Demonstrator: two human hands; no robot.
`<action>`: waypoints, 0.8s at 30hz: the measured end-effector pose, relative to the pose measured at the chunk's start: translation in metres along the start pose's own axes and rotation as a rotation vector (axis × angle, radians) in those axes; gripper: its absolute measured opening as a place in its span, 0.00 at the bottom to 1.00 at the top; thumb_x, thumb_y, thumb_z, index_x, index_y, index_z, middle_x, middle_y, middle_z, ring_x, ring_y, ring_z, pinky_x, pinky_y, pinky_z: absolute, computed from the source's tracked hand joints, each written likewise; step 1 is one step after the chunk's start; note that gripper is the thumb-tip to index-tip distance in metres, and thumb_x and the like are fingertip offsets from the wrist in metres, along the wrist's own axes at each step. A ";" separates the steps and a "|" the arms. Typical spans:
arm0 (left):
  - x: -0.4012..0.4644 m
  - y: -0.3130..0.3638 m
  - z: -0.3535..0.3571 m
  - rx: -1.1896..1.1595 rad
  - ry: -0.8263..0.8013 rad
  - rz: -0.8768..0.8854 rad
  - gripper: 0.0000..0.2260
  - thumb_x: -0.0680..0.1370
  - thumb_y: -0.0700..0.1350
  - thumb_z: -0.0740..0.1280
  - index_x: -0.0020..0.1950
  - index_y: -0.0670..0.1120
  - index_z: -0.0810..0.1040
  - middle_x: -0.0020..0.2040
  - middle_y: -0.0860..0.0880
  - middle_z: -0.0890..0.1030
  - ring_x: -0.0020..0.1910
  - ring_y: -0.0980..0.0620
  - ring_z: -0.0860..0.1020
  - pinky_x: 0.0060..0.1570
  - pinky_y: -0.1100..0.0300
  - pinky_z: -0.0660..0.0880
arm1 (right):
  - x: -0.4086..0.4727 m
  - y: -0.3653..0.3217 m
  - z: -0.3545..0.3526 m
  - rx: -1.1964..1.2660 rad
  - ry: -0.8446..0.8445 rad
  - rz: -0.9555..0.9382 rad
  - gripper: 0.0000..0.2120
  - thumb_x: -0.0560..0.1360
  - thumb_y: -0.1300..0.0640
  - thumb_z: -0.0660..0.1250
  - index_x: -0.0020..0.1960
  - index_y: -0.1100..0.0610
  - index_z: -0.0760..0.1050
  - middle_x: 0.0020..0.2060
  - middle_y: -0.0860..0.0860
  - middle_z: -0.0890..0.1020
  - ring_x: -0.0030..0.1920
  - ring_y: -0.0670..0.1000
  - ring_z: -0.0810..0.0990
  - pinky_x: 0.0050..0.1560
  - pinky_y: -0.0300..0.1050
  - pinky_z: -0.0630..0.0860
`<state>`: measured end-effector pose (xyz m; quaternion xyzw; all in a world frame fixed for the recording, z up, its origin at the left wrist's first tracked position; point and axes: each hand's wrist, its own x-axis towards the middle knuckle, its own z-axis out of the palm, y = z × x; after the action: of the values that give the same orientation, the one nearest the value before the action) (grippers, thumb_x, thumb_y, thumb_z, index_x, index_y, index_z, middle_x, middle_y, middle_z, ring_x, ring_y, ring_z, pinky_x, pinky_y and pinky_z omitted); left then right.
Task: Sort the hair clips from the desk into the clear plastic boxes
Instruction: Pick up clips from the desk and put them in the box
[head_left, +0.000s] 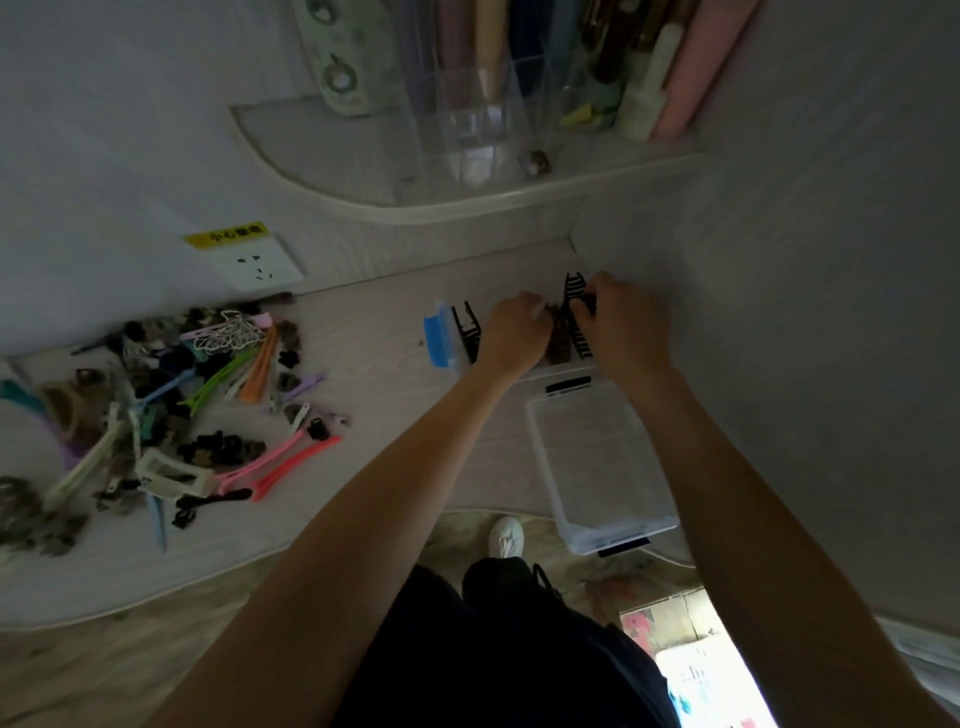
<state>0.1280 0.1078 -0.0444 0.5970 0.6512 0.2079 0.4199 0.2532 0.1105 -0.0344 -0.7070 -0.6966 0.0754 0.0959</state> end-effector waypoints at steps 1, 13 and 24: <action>-0.002 -0.004 -0.006 0.005 0.016 0.012 0.15 0.80 0.41 0.57 0.65 0.38 0.72 0.62 0.39 0.77 0.56 0.46 0.76 0.58 0.55 0.71 | 0.001 -0.001 0.004 -0.020 -0.012 -0.006 0.15 0.78 0.52 0.59 0.54 0.63 0.74 0.48 0.62 0.82 0.47 0.60 0.80 0.42 0.48 0.72; -0.079 -0.119 -0.105 0.281 0.406 0.301 0.16 0.76 0.51 0.55 0.52 0.49 0.80 0.41 0.52 0.84 0.40 0.51 0.81 0.39 0.58 0.77 | -0.053 -0.111 0.020 0.350 0.044 -0.386 0.12 0.74 0.61 0.60 0.55 0.61 0.76 0.49 0.59 0.81 0.52 0.59 0.76 0.54 0.51 0.71; -0.213 -0.304 -0.229 0.317 0.610 -0.255 0.14 0.75 0.42 0.66 0.61 0.45 0.75 0.60 0.41 0.76 0.60 0.40 0.73 0.57 0.44 0.72 | -0.081 -0.309 0.123 0.268 -0.353 -0.766 0.23 0.72 0.62 0.60 0.67 0.61 0.67 0.61 0.61 0.73 0.63 0.62 0.68 0.65 0.54 0.65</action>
<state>-0.2516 -0.1034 -0.0873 0.4794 0.8397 0.2188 0.1312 -0.0772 0.0365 -0.0813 -0.3553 -0.8983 0.2434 0.0873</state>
